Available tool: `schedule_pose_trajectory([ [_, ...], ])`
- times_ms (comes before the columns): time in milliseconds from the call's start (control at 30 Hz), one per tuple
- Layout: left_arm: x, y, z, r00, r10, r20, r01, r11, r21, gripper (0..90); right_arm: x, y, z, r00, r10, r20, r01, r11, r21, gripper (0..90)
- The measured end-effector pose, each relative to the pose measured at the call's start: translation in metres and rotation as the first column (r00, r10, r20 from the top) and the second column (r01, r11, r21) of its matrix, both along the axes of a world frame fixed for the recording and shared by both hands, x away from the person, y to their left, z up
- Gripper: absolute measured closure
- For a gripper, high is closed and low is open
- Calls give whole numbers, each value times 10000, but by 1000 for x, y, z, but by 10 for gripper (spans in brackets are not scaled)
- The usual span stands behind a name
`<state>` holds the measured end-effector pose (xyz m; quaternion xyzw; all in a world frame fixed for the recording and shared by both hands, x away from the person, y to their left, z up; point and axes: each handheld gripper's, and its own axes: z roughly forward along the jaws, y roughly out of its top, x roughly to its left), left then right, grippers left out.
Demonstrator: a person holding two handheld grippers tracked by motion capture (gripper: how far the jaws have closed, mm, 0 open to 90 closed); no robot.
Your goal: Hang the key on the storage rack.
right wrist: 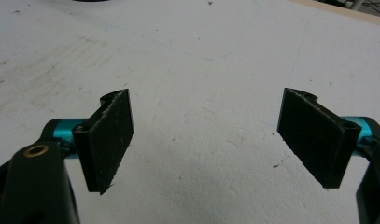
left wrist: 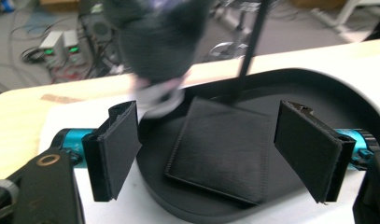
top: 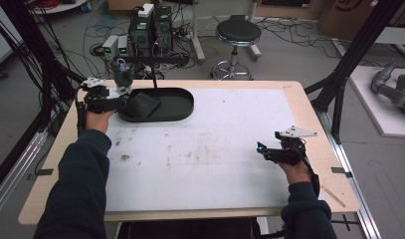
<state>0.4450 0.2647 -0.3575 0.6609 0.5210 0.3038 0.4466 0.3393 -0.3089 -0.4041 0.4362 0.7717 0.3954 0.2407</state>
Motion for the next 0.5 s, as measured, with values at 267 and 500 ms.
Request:
schedule_pose_trajectory([
  [267,-42,-5,11,9868,-835,1387,910,9947,-483,189,-1,2,1,9997,149,176,-147,9998,-97,186],
  [500,-70,-12,5,9725,-1433,1838,1581,9851,-683,190,-1,3,1,9996,163,210,-161,9998,-125,186],
])
